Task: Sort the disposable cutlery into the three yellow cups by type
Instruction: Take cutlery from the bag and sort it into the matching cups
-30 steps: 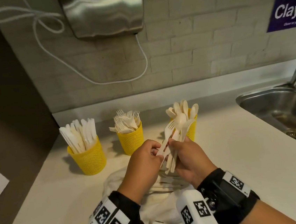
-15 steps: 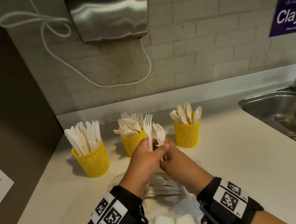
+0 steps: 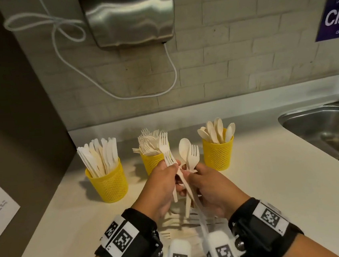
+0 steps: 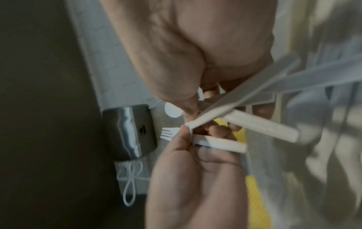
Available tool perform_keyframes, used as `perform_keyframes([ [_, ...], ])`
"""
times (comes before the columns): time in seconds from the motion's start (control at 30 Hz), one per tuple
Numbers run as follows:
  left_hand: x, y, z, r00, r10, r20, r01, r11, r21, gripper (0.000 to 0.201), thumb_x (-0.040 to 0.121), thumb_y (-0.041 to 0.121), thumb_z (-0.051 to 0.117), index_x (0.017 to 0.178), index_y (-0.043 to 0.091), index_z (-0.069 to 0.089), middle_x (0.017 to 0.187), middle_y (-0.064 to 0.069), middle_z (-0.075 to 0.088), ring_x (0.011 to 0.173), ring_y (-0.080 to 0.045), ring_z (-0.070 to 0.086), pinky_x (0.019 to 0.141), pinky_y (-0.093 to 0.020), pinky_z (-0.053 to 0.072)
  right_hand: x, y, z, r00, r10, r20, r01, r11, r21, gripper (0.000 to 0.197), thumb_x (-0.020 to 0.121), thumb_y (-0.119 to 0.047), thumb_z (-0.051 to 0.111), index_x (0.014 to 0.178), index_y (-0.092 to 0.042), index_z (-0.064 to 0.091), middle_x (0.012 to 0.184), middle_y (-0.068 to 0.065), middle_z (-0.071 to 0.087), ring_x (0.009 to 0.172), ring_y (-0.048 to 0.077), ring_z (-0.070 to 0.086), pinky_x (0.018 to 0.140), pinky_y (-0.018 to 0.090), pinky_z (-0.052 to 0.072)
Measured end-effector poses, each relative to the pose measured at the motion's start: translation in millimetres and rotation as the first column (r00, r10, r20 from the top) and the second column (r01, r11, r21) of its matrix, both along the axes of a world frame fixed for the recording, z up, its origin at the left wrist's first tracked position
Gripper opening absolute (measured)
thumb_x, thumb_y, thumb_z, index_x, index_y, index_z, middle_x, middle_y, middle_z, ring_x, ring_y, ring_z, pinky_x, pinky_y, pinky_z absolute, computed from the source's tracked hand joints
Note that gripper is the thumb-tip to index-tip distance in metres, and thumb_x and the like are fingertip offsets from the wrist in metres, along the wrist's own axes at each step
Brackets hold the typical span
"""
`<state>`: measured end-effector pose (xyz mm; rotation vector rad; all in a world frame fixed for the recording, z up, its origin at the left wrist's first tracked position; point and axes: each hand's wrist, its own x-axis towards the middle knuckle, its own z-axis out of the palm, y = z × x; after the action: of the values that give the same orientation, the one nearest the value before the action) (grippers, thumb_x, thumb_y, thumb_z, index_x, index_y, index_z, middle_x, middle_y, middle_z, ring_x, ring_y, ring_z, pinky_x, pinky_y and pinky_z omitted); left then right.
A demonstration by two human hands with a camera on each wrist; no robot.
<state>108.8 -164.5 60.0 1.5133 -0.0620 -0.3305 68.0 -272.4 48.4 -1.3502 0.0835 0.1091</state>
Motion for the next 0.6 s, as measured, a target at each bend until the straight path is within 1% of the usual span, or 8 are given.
perform_keyframes([
  [0.1,0.4,-1.7,-5.0,1.000,0.006,-0.014,-0.007,0.998,-0.058,0.019,0.098,0.020,0.044,0.113,0.015,0.054,0.101,-0.013,0.065,0.085,-0.024,0.061,0.078,-0.040,0.052,3.5,-0.9,-8.6,0.993,0.022,0.116,0.030,0.902,-0.431,0.021,0.095,-0.031,0.048,0.115,-0.028,0.055,0.092,0.002,0.071,0.081,0.020,0.069,0.078,0.044,0.057],
  [0.17,0.9,-2.3,-9.7,1.000,-0.010,0.016,0.011,0.998,-0.055,0.022,0.093,0.023,0.056,0.114,0.017,0.051,0.105,-0.008,0.064,0.092,-0.020,0.060,0.084,-0.041,0.051,4.7,0.5,-11.0,0.989,0.069,0.130,0.011,0.846,-0.533,0.022,0.097,-0.025,0.044,0.117,-0.028,0.051,0.087,-0.002,0.066,0.070,0.015,0.063,0.072,0.034,0.054],
  [0.23,2.3,-2.7,-14.8,0.999,-0.015,0.052,0.017,0.999,-0.030,0.026,0.089,0.015,0.062,0.112,0.017,0.051,0.105,-0.005,0.065,0.095,-0.018,0.062,0.079,-0.034,0.052,5.5,1.7,-9.9,0.984,0.111,0.141,-0.004,0.798,-0.603,0.030,0.097,-0.017,0.040,0.124,-0.027,0.046,0.080,-0.004,0.059,0.061,0.011,0.053,0.062,0.029,0.046],
  [0.3,4.4,-1.7,-17.3,0.998,-0.014,0.055,0.015,1.000,-0.014,0.024,0.090,0.009,0.059,0.113,0.015,0.054,0.101,-0.006,0.067,0.091,-0.018,0.063,0.070,-0.029,0.051,6.8,1.2,-10.2,0.983,0.139,0.120,-0.049,0.830,-0.556,0.048,0.093,-0.011,0.041,0.135,-0.035,0.039,0.079,-0.006,0.058,0.062,0.011,0.050,0.062,0.029,0.043],
  [0.37,7.1,0.4,-16.0,1.000,0.007,0.021,-0.006,0.999,-0.048,0.018,0.092,0.004,0.054,0.108,0.009,0.058,0.083,-0.007,0.066,0.069,-0.016,0.062,0.058,-0.026,0.049,9.2,-2.2,-12.1,0.984,0.171,0.058,-0.147,0.946,-0.289,0.061,0.086,-0.007,0.046,0.135,-0.043,0.041,0.084,0.000,0.061,0.066,0.012,0.050,0.067,0.033,0.041],
  [0.43,10.7,3.0,-14.4,0.999,0.047,-0.007,-0.047,0.998,-0.052,0.012,0.093,0.001,0.050,0.103,0.004,0.057,0.065,-0.006,0.054,0.051,-0.013,0.051,0.048,-0.021,0.042,11.1,-6.0,-13.2,0.985,0.169,-0.014,-0.169,0.986,-0.006,0.062,0.081,-0.003,0.043,0.131,-0.039,0.048,0.082,0.006,0.059,0.063,0.014,0.048,0.063,0.033,0.040],
  [0.5,13.6,2.6,-13.4,0.998,0.059,-0.017,-0.060,0.996,-0.060,0.012,0.094,0.002,0.047,0.102,0.005,0.055,0.066,-0.007,0.051,0.052,-0.015,0.046,0.053,-0.027,0.040,12.7,-8.4,-14.0,0.993,0.112,-0.036,-0.112,0.994,-0.003,0.062,0.084,0.006,0.035,0.127,-0.034,0.052,0.080,0.004,0.058,0.059,0.013,0.049,0.055,0.029,0.037],
  [0.6,13.6,0.0,-10.2,0.996,0.090,-0.017,-0.092,0.987,-0.136,0.019,0.095,0.003,0.043,0.108,0.009,0.055,0.081,-0.008,0.058,0.064,-0.014,0.050,0.062,-0.031,0.041,14.7,-6.4,-15.7,1.000,-0.004,-0.005,0.003,0.977,-0.213,0.045,0.091,0.002,0.042,0.116,-0.033,0.057,0.079,0.000,0.064,0.062,0.010,0.054,0.055,0.028,0.040],
])
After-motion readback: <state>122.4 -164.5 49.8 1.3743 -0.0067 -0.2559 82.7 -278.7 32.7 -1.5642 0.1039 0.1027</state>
